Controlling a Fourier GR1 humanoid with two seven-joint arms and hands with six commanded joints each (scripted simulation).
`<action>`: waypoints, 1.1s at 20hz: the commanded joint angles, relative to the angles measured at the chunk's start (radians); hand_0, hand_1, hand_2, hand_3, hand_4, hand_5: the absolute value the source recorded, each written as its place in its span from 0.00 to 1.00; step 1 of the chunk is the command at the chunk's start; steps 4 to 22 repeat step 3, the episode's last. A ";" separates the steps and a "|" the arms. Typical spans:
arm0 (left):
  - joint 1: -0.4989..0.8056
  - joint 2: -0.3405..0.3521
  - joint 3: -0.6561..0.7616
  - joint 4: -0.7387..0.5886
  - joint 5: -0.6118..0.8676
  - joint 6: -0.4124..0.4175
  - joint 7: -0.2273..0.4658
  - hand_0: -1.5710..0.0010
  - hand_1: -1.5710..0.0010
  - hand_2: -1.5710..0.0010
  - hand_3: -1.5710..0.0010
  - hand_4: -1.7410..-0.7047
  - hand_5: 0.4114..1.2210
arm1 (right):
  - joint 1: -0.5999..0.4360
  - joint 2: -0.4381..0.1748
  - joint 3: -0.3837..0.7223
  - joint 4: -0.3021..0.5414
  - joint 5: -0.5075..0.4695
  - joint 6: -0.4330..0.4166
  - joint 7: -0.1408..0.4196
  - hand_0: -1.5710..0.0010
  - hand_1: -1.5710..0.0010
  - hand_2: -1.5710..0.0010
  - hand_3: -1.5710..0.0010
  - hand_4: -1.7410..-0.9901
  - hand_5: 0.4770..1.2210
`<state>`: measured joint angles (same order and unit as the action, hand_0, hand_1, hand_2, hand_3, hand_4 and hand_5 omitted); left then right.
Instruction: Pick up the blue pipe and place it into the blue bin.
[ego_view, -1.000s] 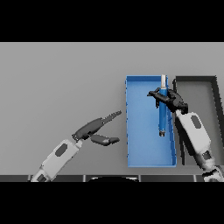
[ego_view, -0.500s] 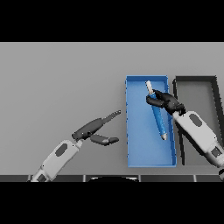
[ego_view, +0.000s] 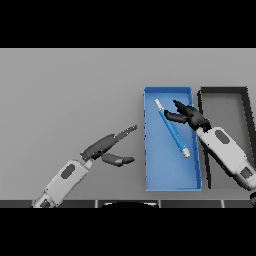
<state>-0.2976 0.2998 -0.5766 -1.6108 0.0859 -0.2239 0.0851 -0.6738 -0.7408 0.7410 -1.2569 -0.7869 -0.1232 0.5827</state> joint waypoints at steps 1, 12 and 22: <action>-0.001 0.007 0.004 -0.001 0.001 -0.001 -0.002 1.00 1.00 1.00 1.00 0.88 0.08 | 0.006 -0.001 -0.003 -0.016 -0.007 -0.015 0.007 0.99 0.99 0.99 0.99 0.74 0.39; 0.004 0.015 0.005 -0.003 0.004 -0.007 -0.003 1.00 1.00 1.00 1.00 0.88 0.08 | 0.012 -0.002 0.003 -0.028 -0.010 -0.006 0.007 0.99 0.99 0.99 0.99 0.74 0.39; 0.004 0.015 0.005 -0.003 0.004 -0.007 -0.003 1.00 1.00 1.00 1.00 0.88 0.08 | 0.012 -0.002 0.003 -0.028 -0.010 -0.006 0.007 0.99 0.99 0.99 0.99 0.74 0.39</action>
